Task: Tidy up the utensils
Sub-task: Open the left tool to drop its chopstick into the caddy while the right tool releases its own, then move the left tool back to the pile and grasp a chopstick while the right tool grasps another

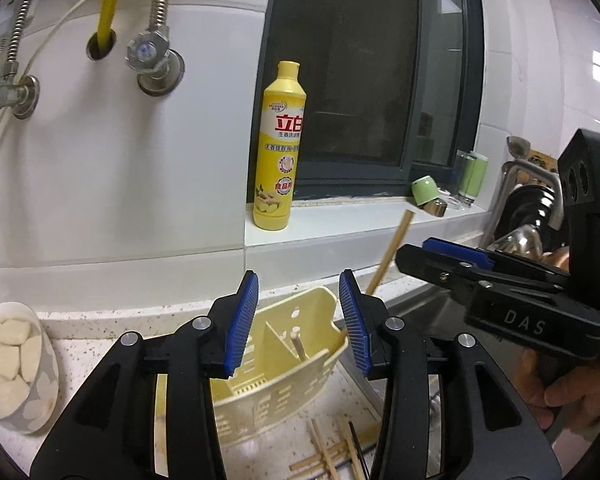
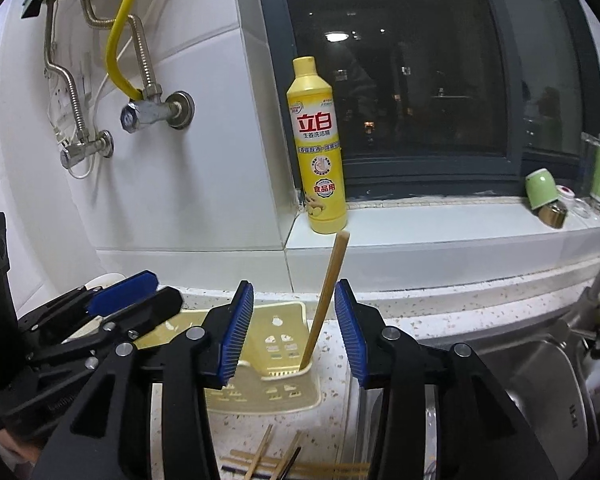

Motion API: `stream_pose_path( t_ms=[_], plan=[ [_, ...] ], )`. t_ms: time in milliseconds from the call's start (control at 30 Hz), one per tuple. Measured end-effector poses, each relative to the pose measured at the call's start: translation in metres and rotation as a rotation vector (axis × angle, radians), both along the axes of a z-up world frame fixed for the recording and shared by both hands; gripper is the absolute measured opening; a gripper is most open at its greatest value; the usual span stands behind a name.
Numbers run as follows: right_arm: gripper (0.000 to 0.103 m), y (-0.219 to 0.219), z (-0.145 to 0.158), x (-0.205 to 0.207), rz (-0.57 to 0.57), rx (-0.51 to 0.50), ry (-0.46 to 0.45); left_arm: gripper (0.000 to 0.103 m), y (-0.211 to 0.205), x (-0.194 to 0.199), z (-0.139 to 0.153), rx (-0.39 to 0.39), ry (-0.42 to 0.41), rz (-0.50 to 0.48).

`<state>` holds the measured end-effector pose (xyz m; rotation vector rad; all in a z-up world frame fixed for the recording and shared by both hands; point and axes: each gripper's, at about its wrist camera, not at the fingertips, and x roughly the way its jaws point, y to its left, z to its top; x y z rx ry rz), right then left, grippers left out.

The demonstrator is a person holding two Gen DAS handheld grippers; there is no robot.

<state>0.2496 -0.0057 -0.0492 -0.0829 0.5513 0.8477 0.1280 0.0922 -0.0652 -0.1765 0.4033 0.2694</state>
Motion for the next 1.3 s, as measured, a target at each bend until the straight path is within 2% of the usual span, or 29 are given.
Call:
stream_pose_path(
  t_ms=[167, 533, 767, 800, 867, 1100, 1200, 1300],
  plan=[
    [0.040, -0.012, 0.000, -0.016, -0.013, 0.000, 0.029, 0.041, -0.003, -0.022, -0.001, -0.024, 0.013, -0.010],
    [0.040, -0.027, -0.042, -0.028, -0.031, -0.065, 0.177, 0.041, -0.011, -0.045, -0.034, -0.093, 0.098, -0.003],
    [0.037, -0.030, -0.074, -0.016, -0.039, -0.100, 0.316, 0.041, -0.015, -0.038, -0.061, -0.149, 0.169, -0.024],
    [0.031, -0.030, -0.080, -0.014, -0.038, -0.106, 0.339, 0.041, -0.015, -0.036, -0.067, -0.161, 0.185, -0.027],
    [0.028, -0.030, -0.091, -0.008, -0.031, -0.117, 0.394, 0.041, -0.014, -0.033, -0.078, -0.181, 0.208, -0.032],
    [0.028, -0.027, -0.128, 0.007, -0.009, -0.135, 0.565, 0.041, -0.005, -0.019, -0.112, -0.257, 0.286, -0.032],
    [0.022, -0.022, -0.142, 0.013, 0.004, -0.149, 0.621, 0.040, -0.004, -0.012, -0.121, -0.269, 0.302, -0.037],
    [0.021, -0.018, -0.153, 0.019, 0.001, -0.158, 0.665, 0.038, -0.004, -0.001, -0.129, -0.277, 0.340, -0.055]
  ],
)
